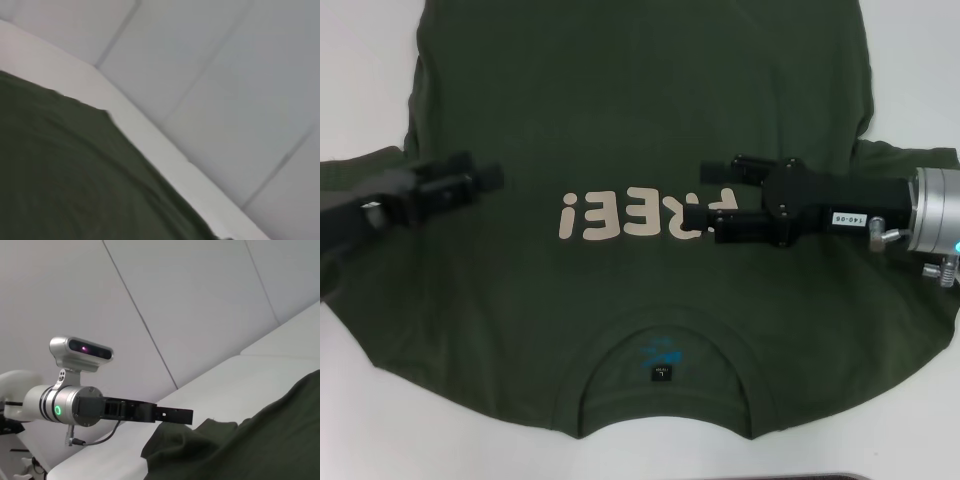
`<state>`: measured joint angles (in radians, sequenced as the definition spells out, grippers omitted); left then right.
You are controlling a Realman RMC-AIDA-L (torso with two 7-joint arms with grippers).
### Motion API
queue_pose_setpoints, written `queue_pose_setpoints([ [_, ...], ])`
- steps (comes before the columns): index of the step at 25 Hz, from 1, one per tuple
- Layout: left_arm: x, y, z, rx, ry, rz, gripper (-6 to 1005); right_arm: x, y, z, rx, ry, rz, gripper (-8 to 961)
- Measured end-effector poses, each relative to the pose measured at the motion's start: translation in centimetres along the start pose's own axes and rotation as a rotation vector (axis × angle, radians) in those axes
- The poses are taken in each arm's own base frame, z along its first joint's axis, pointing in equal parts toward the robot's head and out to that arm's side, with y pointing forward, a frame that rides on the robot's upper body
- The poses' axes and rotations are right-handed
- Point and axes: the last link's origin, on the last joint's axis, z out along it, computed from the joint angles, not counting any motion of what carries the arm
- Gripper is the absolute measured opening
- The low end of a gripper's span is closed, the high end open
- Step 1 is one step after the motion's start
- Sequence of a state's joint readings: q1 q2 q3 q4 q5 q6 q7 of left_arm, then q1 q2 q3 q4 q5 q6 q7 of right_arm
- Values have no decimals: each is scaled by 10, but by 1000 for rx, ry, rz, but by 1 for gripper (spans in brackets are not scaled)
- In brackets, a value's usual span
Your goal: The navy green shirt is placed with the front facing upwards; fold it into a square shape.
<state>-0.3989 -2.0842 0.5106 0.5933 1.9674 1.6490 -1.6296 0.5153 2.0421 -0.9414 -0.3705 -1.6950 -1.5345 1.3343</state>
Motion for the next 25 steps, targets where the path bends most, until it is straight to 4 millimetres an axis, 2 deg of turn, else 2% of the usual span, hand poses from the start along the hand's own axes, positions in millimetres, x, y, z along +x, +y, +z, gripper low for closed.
queue_pose_setpoints([
  [5, 7, -16, -32, 149, 52, -65, 883, 1, -1, -4, 12, -10, 9, 914],
  [11, 8, -26, -56, 269, 70, -105, 883, 1, -3, -8, 32, -23, 12, 914],
  [17, 14, -33, -77, 356, 71, -130, 881, 0, -4, -10, 37, -27, 11, 914],
  [25, 16, -45, -94, 472, 48, -135, 878, -1, -6, -12, 52, -43, 12, 915],
])
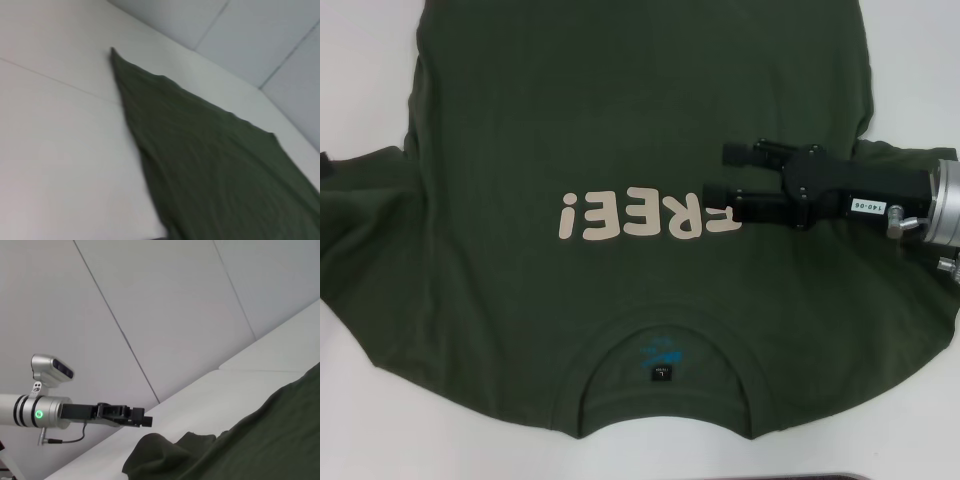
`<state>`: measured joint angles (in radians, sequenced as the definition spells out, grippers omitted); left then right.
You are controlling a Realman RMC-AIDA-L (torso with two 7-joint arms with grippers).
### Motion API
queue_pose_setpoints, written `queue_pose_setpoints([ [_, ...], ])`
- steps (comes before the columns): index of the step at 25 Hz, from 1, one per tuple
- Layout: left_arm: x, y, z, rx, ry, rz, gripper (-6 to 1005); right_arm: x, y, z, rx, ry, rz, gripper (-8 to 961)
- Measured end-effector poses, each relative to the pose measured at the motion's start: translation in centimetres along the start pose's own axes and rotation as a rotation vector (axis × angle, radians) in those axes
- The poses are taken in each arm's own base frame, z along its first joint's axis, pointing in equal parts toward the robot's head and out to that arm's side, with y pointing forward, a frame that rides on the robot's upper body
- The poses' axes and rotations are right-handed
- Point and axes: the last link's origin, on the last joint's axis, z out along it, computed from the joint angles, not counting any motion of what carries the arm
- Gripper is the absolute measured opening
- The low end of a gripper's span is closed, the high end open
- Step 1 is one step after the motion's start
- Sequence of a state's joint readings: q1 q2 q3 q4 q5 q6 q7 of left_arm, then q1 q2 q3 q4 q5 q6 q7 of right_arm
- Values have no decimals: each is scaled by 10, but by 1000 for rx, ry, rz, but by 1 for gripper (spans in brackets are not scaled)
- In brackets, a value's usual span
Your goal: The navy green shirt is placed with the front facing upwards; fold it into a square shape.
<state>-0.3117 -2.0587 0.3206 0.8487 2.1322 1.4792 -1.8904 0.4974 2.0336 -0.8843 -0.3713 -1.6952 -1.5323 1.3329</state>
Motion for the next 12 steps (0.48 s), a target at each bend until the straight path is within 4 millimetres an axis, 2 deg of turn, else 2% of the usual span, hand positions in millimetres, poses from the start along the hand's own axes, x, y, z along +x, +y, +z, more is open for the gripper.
queue_pose_setpoints([
  [12, 1, -16, -6, 104, -25, 11, 874, -2, -2, -3, 12, -13, 1, 914],
])
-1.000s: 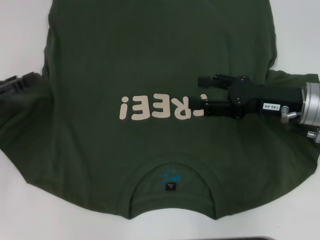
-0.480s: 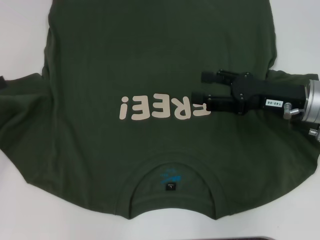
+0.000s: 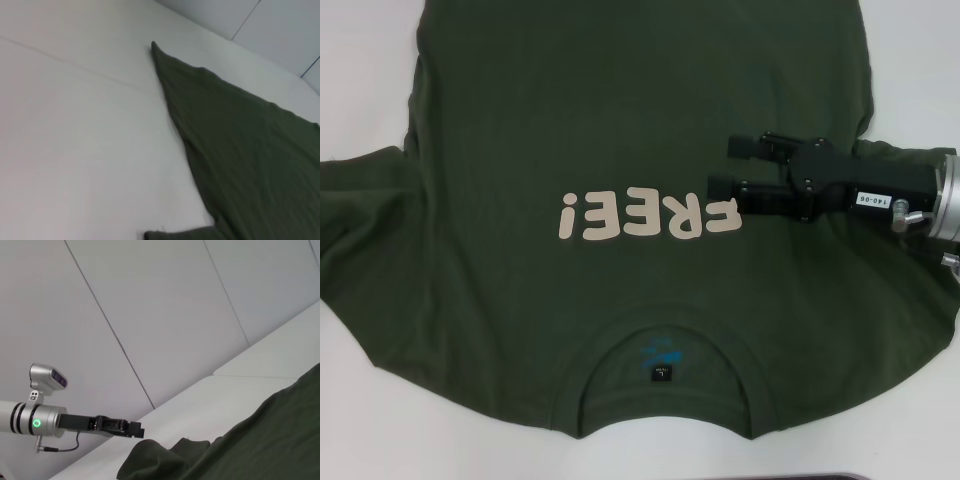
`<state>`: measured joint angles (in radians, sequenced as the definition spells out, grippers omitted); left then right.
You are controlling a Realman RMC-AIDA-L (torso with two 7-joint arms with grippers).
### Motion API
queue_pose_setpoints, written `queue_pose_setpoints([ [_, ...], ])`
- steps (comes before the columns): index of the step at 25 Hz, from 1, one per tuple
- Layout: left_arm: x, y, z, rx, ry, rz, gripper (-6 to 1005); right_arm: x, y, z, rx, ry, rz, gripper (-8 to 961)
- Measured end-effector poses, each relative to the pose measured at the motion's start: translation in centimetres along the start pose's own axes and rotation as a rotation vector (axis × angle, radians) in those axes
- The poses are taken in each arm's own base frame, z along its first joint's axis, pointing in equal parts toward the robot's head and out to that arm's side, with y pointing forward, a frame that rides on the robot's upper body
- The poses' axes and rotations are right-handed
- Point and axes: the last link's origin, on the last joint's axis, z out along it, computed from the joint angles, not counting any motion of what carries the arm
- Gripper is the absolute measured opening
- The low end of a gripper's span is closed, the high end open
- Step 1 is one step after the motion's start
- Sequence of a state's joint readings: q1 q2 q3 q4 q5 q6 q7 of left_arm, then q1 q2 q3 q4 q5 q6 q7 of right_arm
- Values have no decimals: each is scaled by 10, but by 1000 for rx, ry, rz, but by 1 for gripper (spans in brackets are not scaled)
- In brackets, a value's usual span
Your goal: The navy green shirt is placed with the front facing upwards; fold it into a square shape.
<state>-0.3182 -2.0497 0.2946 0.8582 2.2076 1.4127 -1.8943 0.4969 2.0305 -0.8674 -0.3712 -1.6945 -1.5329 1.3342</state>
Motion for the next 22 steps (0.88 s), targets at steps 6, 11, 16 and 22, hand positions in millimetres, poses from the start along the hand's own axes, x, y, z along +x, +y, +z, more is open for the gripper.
queue_pose_setpoints([
  [6, -4, -3, -3, 21, -45, 4, 863, 0, 0, -1, 0, 0, -1, 915],
  [11, -8, -1, -1, 14, -78, 4, 852, 0, 0, -1, -3, -1, -1, 915],
  [16, -11, -2, 1, 24, -116, 3, 841, -1, 1, -1, -5, -2, -1, 915],
  [22, -13, -3, 0, 26, -120, 0, 828, 0, 1, -1, -4, -3, 2, 915],
])
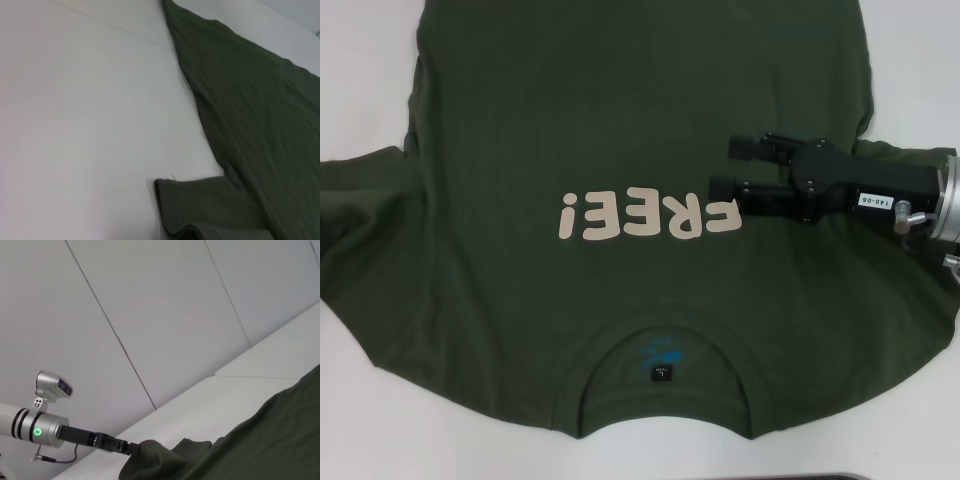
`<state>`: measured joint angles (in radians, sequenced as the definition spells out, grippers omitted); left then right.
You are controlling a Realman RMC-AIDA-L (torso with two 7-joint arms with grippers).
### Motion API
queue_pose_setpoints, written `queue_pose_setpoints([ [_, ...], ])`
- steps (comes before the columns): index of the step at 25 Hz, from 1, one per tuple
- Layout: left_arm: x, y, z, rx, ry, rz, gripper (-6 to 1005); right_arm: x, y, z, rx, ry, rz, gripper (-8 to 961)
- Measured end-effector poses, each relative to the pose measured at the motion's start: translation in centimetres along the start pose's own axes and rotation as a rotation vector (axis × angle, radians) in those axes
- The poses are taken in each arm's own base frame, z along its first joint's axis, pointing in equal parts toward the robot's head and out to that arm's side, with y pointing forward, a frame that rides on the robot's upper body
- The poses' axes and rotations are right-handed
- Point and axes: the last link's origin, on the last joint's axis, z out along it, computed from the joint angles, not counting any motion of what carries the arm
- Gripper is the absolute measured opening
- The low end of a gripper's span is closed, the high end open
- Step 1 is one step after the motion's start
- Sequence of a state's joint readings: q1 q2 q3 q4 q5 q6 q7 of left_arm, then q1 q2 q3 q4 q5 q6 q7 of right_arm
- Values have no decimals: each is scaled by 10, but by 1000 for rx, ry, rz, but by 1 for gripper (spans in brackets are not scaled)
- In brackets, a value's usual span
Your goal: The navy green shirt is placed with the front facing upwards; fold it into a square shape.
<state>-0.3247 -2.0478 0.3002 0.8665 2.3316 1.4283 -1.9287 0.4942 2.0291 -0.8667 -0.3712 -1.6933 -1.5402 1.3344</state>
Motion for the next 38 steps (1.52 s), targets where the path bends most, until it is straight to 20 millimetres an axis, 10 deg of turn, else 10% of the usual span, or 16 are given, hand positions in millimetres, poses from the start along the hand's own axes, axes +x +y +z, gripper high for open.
queue_pose_setpoints([
  [38, 4, 9, 12, -31, -28, 23, 698, 1, 1, 0, -1, -1, 2, 914],
])
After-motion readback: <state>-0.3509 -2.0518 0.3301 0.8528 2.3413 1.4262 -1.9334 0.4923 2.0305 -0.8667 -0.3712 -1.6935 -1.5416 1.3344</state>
